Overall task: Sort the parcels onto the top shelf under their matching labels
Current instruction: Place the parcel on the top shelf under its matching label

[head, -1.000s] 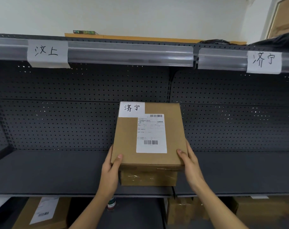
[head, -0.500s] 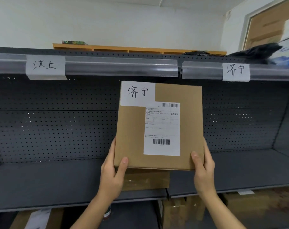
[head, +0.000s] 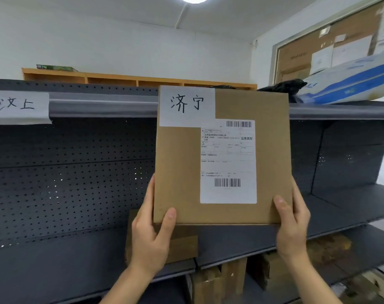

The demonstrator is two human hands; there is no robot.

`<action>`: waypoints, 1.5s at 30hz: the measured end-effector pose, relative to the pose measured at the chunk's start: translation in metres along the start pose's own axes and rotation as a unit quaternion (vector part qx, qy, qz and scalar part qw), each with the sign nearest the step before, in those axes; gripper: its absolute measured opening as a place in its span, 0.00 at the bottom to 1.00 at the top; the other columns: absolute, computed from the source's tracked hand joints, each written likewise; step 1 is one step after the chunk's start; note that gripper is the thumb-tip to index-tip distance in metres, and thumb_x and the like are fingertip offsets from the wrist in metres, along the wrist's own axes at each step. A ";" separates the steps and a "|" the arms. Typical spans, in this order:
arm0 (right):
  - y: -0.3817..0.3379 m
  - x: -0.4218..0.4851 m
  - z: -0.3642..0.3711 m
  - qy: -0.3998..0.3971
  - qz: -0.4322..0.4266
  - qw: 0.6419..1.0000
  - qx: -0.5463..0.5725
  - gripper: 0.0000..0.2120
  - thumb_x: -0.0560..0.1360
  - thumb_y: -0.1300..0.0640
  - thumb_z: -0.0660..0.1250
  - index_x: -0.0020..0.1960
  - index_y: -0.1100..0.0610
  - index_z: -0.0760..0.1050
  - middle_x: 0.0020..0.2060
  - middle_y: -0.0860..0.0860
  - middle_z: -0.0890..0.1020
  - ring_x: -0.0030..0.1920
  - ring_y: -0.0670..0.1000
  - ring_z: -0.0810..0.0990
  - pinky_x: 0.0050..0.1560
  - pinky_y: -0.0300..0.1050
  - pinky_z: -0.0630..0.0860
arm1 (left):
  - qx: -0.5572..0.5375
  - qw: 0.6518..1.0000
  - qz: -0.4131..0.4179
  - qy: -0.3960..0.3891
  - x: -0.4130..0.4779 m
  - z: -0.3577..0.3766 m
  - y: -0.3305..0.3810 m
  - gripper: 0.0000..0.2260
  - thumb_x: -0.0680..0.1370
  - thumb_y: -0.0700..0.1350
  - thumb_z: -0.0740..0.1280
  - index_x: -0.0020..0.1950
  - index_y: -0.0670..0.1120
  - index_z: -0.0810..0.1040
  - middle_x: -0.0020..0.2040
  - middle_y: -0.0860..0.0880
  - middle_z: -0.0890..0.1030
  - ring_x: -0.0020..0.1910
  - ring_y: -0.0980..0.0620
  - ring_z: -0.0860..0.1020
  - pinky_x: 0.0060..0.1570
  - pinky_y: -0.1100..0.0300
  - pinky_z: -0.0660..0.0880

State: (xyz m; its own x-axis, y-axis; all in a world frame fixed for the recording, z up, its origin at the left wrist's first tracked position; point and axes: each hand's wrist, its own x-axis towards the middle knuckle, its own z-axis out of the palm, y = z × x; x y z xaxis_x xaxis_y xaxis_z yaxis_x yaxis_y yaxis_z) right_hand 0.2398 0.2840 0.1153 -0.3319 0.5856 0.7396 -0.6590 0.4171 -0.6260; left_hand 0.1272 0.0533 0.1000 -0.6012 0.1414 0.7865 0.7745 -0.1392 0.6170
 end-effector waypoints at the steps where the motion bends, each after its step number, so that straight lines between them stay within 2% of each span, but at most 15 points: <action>1: -0.005 0.004 -0.005 0.006 -0.004 1.000 0.001 0.28 0.77 0.57 0.61 0.76 0.63 0.66 0.67 0.57 0.78 0.66 0.51 0.78 0.65 0.41 0.75 | -0.005 1.000 0.005 -0.003 0.005 0.004 0.006 0.37 0.77 0.66 0.61 0.80 0.48 0.59 0.72 0.55 0.75 0.70 0.57 0.74 0.67 0.63 0.71; 5: -0.027 0.030 -0.014 0.017 -0.023 1.000 -0.009 0.27 0.78 0.58 0.60 0.76 0.63 0.66 0.68 0.61 0.77 0.66 0.55 0.78 0.66 0.50 0.75 | -0.022 0.999 0.028 -0.026 0.035 0.023 0.028 0.35 0.78 0.61 0.62 0.80 0.45 0.60 0.72 0.53 0.75 0.70 0.57 0.74 0.67 0.61 0.71; 10: -0.053 0.089 -0.005 0.011 -0.020 0.999 -0.032 0.19 0.82 0.64 0.60 0.73 0.62 0.71 0.61 0.53 0.81 0.56 0.38 0.81 0.56 0.33 0.76 | -0.028 0.999 0.033 -0.028 0.092 0.045 0.048 0.30 0.80 0.56 0.61 0.79 0.44 0.63 0.68 0.49 0.78 0.66 0.57 0.77 0.66 0.55 0.74; 13: -0.064 0.128 0.004 0.015 -0.007 0.999 -0.045 0.15 0.82 0.60 0.61 0.67 0.59 0.77 0.55 0.47 0.83 0.48 0.34 0.81 0.48 0.28 0.74 | -0.011 0.999 0.019 -0.028 0.129 0.056 0.062 0.22 0.83 0.52 0.61 0.76 0.47 0.68 0.62 0.56 0.80 0.59 0.65 0.78 0.59 0.65 0.75; 15: -0.069 0.154 0.011 0.016 0.000 0.998 -0.063 0.11 0.82 0.55 0.62 0.61 0.52 0.79 0.50 0.41 0.83 0.44 0.32 0.79 0.44 0.27 0.73 | 0.027 0.999 0.007 -0.029 0.152 0.064 0.072 0.19 0.83 0.54 0.59 0.72 0.50 0.72 0.57 0.61 0.80 0.54 0.66 0.78 0.55 0.65 0.75; 17: -0.071 0.181 0.015 0.014 0.021 0.997 -0.080 0.08 0.81 0.51 0.63 0.58 0.47 0.78 0.48 0.39 0.81 0.47 0.37 0.78 0.47 0.33 0.73 | 0.054 0.998 -0.008 -0.036 0.174 0.070 0.080 0.22 0.82 0.59 0.58 0.71 0.51 0.72 0.57 0.60 0.79 0.57 0.60 0.77 0.58 0.58 0.74; 21: -0.065 0.237 0.014 0.004 0.073 0.993 -0.092 0.08 0.79 0.48 0.63 0.53 0.50 0.78 0.50 0.47 0.80 0.55 0.49 0.77 0.54 0.48 0.72 | 0.101 0.992 -0.025 -0.073 0.217 0.083 0.092 0.38 0.74 0.70 0.58 0.79 0.51 0.62 0.74 0.50 0.72 0.71 0.47 0.71 0.71 0.44 0.66; 24: -0.064 0.275 0.016 -0.003 0.098 0.988 -0.119 0.12 0.79 0.47 0.62 0.56 0.54 0.76 0.51 0.50 0.78 0.53 0.50 0.76 0.50 0.46 0.71 | 0.127 0.986 -0.035 -0.104 0.247 0.099 0.101 0.31 0.77 0.65 0.61 0.74 0.49 0.67 0.66 0.50 0.76 0.63 0.48 0.75 0.60 0.51 0.73; 27: -0.062 0.312 0.022 -0.024 0.103 0.982 -0.154 0.09 0.78 0.47 0.60 0.46 0.52 0.72 0.43 0.51 0.74 0.46 0.49 0.71 0.49 0.48 0.67 | 0.128 0.982 -0.066 -0.122 0.280 0.113 0.103 0.27 0.78 0.63 0.62 0.70 0.47 0.71 0.58 0.51 0.79 0.53 0.53 0.78 0.46 0.60 0.73; 31: -0.057 0.348 0.035 -0.056 0.122 0.976 -0.171 0.13 0.74 0.44 0.63 0.49 0.53 0.71 0.43 0.53 0.73 0.43 0.51 0.73 0.46 0.48 0.68 | 0.113 0.979 -0.123 -0.118 0.312 0.120 0.096 0.29 0.77 0.66 0.63 0.65 0.43 0.74 0.54 0.47 0.82 0.52 0.47 0.82 0.58 0.48 0.79; 34: -0.042 0.371 0.045 -0.073 0.121 0.971 -0.191 0.17 0.69 0.42 0.64 0.48 0.54 0.73 0.45 0.55 0.76 0.45 0.54 0.75 0.48 0.48 0.69 | 0.163 0.974 -0.119 -0.104 0.327 0.124 0.089 0.39 0.72 0.72 0.61 0.68 0.41 0.72 0.57 0.43 0.81 0.54 0.43 0.81 0.59 0.44 0.78; 37: -0.025 0.384 0.052 -0.083 0.125 0.966 -0.210 0.17 0.71 0.41 0.62 0.48 0.55 0.72 0.44 0.54 0.76 0.45 0.54 0.75 0.47 0.48 0.69 | 0.168 0.972 -0.134 -0.098 0.337 0.125 0.076 0.50 0.60 0.77 0.62 0.69 0.41 0.72 0.58 0.43 0.81 0.55 0.41 0.81 0.58 0.43 0.79; 39: -0.015 0.388 0.054 -0.091 0.130 0.963 -0.216 0.17 0.74 0.42 0.61 0.50 0.56 0.73 0.43 0.54 0.75 0.44 0.54 0.75 0.47 0.48 0.69 | 0.189 0.965 -0.143 -0.110 0.336 0.127 0.073 0.46 0.64 0.75 0.63 0.67 0.39 0.71 0.55 0.43 0.82 0.52 0.42 0.82 0.57 0.45 0.79; 42: 0.000 0.394 0.055 -0.097 0.139 0.961 -0.218 0.24 0.73 0.40 0.61 0.56 0.60 0.75 0.47 0.56 0.78 0.49 0.57 0.77 0.53 0.50 0.73 | 0.254 0.949 -0.137 -0.128 0.339 0.132 0.067 0.30 0.76 0.69 0.60 0.55 0.41 0.73 0.45 0.45 0.80 0.42 0.46 0.78 0.50 0.51 0.77; 45: 0.010 0.395 0.055 -0.107 0.151 0.955 -0.233 0.29 0.75 0.39 0.61 0.63 0.62 0.73 0.52 0.58 0.78 0.53 0.58 0.77 0.56 0.51 0.73 | 0.277 0.938 -0.147 -0.145 0.345 0.135 0.061 0.29 0.77 0.68 0.61 0.53 0.41 0.76 0.48 0.43 0.81 0.45 0.44 0.79 0.53 0.49 0.77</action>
State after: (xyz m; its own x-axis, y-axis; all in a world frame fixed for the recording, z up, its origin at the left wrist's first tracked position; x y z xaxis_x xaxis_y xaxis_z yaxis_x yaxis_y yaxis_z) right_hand 0.0650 0.4816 0.4144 -0.6228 0.5929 0.5105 -0.1566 0.5448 -0.8238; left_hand -0.0062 0.2257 0.4058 -0.7880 0.3665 0.4948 0.6157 0.4674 0.6344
